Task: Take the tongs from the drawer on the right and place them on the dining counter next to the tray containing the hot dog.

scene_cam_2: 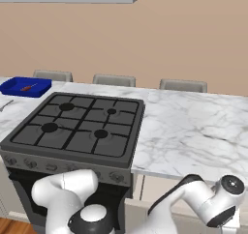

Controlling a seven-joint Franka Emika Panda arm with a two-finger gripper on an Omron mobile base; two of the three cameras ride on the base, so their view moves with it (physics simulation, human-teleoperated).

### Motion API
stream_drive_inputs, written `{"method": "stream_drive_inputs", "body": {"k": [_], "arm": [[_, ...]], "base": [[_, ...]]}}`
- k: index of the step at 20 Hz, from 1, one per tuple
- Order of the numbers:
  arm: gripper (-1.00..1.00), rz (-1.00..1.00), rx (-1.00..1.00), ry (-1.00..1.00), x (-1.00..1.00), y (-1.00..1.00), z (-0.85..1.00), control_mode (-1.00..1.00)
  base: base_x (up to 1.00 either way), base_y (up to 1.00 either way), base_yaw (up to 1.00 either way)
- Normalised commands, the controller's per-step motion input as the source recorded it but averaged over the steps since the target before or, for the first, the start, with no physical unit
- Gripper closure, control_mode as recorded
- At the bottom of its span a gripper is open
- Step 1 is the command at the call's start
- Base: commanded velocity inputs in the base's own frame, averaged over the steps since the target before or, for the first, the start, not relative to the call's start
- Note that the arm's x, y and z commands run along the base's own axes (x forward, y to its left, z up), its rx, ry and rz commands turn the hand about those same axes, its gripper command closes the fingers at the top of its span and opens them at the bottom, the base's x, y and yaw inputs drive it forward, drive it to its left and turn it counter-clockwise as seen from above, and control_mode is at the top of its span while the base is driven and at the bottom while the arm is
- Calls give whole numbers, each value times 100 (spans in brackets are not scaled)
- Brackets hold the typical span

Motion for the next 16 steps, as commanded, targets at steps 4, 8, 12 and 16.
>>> {"method": "stream_drive_inputs", "body": {"k": [4, 8, 12, 16], "arm": [[-100, 0, 0, 19, 0, 0, -21, -100], [-100, 0, 0, 16, 0, 1, -21, -100], [-100, 0, 0, 16, 0, 8, -18, -100], [-100, 0, 0, 18, 0, 16, -17, -100]], "base": [[0, 0, 0], [0, 0, 0], [0, 0, 0], [0, 0, 0]]}}
